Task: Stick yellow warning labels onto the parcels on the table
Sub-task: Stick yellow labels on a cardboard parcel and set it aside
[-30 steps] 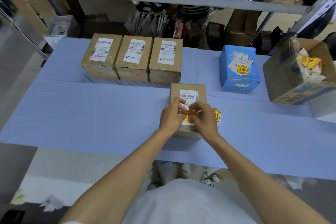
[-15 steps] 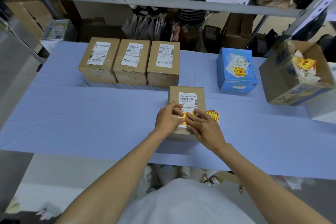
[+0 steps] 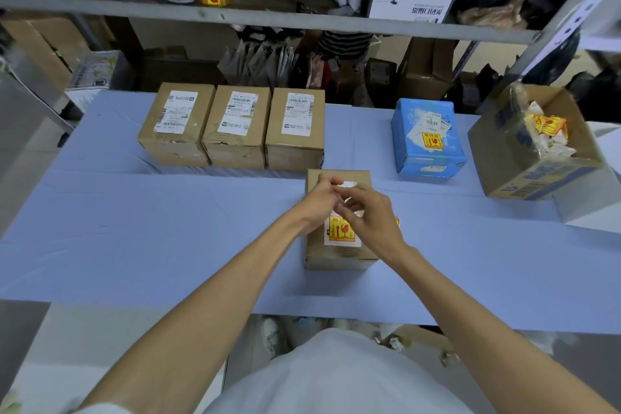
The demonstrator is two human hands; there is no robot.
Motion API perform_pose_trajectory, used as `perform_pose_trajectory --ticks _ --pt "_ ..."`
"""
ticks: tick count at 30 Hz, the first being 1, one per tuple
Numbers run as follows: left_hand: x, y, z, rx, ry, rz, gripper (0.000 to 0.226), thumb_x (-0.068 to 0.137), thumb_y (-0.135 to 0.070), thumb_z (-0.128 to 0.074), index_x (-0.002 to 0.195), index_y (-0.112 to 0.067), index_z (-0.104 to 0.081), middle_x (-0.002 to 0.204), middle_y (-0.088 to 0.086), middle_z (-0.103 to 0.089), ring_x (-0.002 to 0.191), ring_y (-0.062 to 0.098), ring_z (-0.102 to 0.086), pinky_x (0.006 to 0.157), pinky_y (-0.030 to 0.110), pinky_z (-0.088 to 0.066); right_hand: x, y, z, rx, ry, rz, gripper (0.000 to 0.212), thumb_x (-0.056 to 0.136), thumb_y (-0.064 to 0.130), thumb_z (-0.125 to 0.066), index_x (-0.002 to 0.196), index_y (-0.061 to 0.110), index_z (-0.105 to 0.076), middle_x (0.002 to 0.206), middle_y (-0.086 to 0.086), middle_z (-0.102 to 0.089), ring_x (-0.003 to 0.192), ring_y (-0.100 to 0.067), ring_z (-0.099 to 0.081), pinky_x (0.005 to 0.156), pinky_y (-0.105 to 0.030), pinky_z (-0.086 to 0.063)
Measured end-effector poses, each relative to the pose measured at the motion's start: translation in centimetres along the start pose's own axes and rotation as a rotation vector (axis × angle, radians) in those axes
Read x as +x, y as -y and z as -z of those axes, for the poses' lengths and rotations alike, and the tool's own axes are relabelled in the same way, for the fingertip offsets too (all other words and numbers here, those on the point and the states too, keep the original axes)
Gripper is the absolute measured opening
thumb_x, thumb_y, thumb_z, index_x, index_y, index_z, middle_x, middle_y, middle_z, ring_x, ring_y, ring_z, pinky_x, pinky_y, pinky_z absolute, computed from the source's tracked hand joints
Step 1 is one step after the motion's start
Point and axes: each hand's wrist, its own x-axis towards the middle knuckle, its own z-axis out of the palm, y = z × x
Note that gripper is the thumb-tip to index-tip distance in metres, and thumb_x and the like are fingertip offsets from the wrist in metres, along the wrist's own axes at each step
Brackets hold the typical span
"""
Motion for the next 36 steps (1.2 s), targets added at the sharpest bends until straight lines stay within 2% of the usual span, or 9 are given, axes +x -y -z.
perform_pose_trajectory --ticks 3,8,12,17,23,26,28,32,36 --pt "0.7 -0.3 0.3 -0.038 -0.095 -0.087 0.030 0.092 0.004 -0.050 0.115 -0.011 -0.039 0.100 0.004 -0.052 0.088 0.011 -0.052 0.071 0.014 -0.045 1.3 0.0 0.8 0.013 -0.090 0.010 0.027 0.085 0.014 -0.070 0.112 0.015 -0.072 0.085 -0.004 -0.063 0.072 -0.010 -0.062 0.068 -0.010 -0.049" --pt "1.3 -0.6 0.8 -0.162 -0.256 -0.141 0.028 0.071 -0.007 -0.082 0.086 -0.011 -0.059 0.089 0.012 -0.068 0.080 0.023 -0.068 0.078 0.035 -0.058 2.5 -1.2 2.0 -0.137 -0.120 0.066 0.018 0.085 0.011 -0.069 0.103 0.011 -0.075 0.079 -0.005 -0.066 0.067 -0.015 -0.059 0.062 -0.024 -0.048" --pt "1.6 -1.5 0.6 -0.150 -0.272 -0.209 0.012 0.073 -0.005 -0.080 0.079 -0.005 -0.070 0.077 0.011 -0.072 0.072 0.021 -0.071 0.074 0.030 -0.059 3.1 -1.5 2.3 -0.101 -0.156 -0.021 0.015 0.084 0.009 -0.069 0.097 0.011 -0.076 0.076 -0.007 -0.067 0.067 -0.019 -0.064 0.064 -0.036 -0.055" --pt "3.1 -2.7 0.3 -0.124 -0.214 -0.245 0.011 0.085 -0.002 -0.068 0.080 -0.012 -0.067 0.070 0.005 -0.069 0.063 0.012 -0.069 0.063 0.020 -0.055 4.1 -0.7 2.8 0.183 -0.314 -0.207 0.003 0.080 0.006 -0.072 0.082 0.004 -0.073 0.067 -0.004 -0.070 0.056 -0.010 -0.066 0.057 -0.019 -0.053" --pt "4.4 -3.5 -0.6 -0.052 -0.214 -0.294 0.007 0.087 -0.003 -0.065 0.084 -0.010 -0.068 0.072 0.008 -0.069 0.064 0.015 -0.068 0.066 0.024 -0.056 4.5 -0.7 2.7 0.287 -0.415 -0.269 0.007 0.078 0.004 -0.070 0.079 0.009 -0.075 0.066 -0.002 -0.071 0.062 -0.014 -0.069 0.065 -0.027 -0.058" --pt "4.9 -3.3 -1.1 -0.023 -0.241 -0.322 0.014 0.084 -0.003 -0.068 0.077 -0.015 -0.069 0.071 0.008 -0.069 0.066 0.020 -0.069 0.069 0.030 -0.057 4.5 -1.0 3.0 0.349 -0.367 -0.299 0.009 0.079 0.007 -0.070 0.083 0.011 -0.077 0.069 -0.002 -0.073 0.064 -0.014 -0.069 0.066 -0.027 -0.058" --pt "5.2 -3.3 -1.1 -0.025 -0.207 -0.311 0.007 0.084 -0.002 -0.068 0.083 -0.009 -0.070 0.072 0.011 -0.069 0.068 0.021 -0.069 0.069 0.029 -0.057 4.3 -1.6 3.5 0.383 -0.311 -0.307 0.009 0.079 0.009 -0.072 0.088 0.009 -0.077 0.073 -0.003 -0.074 0.065 -0.014 -0.069 0.065 -0.025 -0.057" --pt "5.7 -3.9 -1.0 -0.040 -0.084 -0.250 0.014 0.085 0.000 -0.067 0.098 0.005 -0.069 0.071 0.011 -0.068 0.057 0.010 -0.066 0.064 0.021 -0.057 3.9 -2.4 4.9 0.411 -0.246 -0.298 0.015 0.079 0.013 -0.076 0.091 0.005 -0.076 0.076 -0.006 -0.074 0.064 -0.012 -0.068 0.061 -0.020 -0.052" --pt "6.0 -4.2 -1.5 -0.050 0.018 -0.174 0.019 0.086 -0.005 -0.066 0.104 0.003 -0.070 0.081 0.013 -0.070 0.066 0.011 -0.067 0.065 0.018 -0.055 4.0 -2.9 5.8 0.376 -0.318 -0.286 0.013 0.074 0.009 -0.079 0.081 0.003 -0.070 0.070 -0.010 -0.070 0.062 -0.022 -0.067 0.058 -0.029 -0.056"
